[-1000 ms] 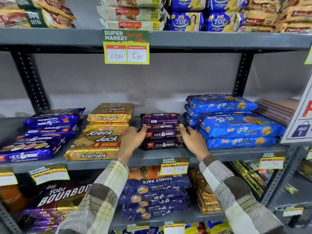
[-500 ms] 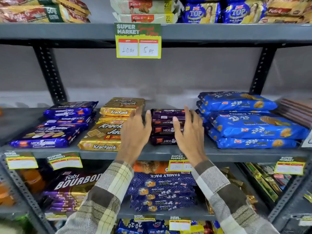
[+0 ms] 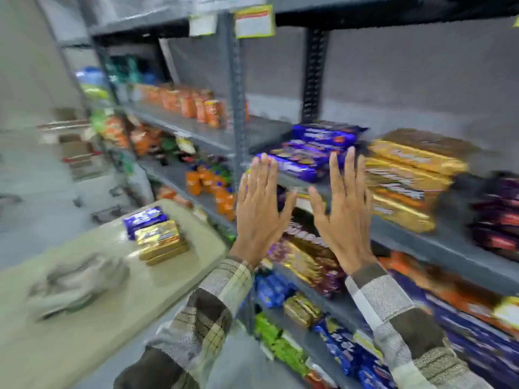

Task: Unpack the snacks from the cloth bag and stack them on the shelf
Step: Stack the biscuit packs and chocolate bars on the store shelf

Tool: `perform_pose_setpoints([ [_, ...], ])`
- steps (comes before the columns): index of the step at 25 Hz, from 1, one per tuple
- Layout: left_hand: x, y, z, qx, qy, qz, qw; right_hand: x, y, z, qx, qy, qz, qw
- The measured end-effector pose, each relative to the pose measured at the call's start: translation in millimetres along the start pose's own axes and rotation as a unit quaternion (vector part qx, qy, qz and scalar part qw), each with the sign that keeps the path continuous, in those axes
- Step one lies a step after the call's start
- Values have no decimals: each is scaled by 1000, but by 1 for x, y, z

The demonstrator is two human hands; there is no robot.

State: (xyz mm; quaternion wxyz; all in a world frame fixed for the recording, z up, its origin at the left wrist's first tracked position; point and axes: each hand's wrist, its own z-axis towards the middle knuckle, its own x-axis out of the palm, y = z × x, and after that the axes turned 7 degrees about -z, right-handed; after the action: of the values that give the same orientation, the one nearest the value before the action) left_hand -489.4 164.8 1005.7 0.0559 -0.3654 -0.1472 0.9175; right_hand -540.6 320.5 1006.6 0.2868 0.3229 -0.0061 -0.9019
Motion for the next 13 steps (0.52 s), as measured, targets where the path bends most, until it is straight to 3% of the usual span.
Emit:
perform_pose_setpoints([
  [8, -33, 255, -76, -198, 40, 114, 973, 175, 223, -52, -104, 223, 131, 960],
  [13, -28, 383, -112, -290, 88, 104, 947, 276, 304, -77, -109, 340, 133, 925],
])
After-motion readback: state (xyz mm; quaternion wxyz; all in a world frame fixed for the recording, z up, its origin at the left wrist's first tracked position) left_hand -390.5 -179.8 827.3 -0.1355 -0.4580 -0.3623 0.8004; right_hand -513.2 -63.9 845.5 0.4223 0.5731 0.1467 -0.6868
